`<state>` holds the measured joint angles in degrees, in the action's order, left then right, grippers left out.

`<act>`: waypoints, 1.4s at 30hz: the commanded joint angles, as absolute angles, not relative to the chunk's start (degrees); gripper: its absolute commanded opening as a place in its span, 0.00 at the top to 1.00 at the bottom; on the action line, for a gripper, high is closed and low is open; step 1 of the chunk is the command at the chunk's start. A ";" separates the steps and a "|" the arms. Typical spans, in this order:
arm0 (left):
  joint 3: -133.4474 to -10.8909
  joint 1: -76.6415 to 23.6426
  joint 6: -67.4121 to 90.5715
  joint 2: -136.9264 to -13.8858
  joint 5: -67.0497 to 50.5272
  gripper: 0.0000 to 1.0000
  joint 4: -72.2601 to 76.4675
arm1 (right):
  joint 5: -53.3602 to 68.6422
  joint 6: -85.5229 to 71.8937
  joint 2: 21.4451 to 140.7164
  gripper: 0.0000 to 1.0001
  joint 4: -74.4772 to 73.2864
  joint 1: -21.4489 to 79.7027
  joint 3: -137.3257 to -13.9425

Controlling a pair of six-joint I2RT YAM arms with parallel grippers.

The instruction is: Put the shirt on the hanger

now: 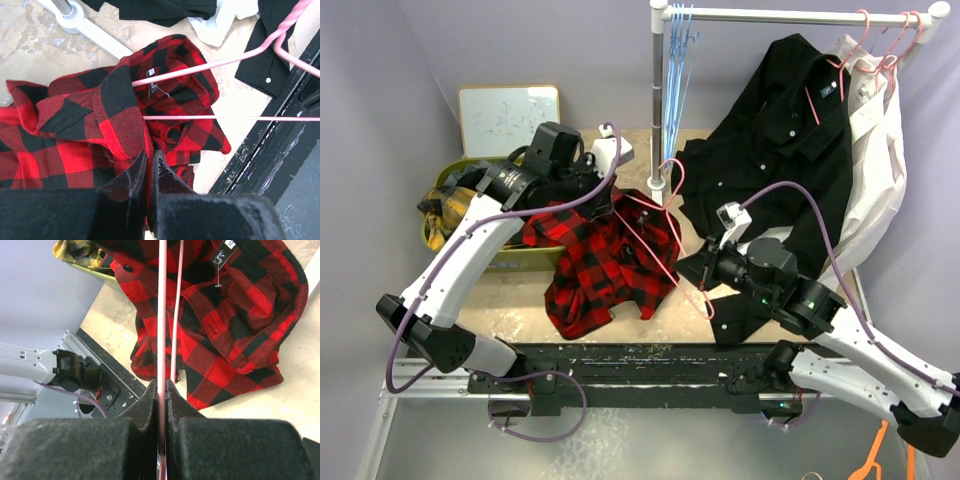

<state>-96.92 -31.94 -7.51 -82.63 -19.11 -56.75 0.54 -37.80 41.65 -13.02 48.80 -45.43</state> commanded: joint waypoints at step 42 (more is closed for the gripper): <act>-116.05 -30.76 -15.10 -82.43 -10.44 0.94 -57.75 | 1.57 -30.84 49.67 1.00 17.89 54.55 -46.41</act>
<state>-110.85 -30.79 -14.09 -83.74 -5.67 -58.54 -0.62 -30.50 48.66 10.11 54.11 -44.31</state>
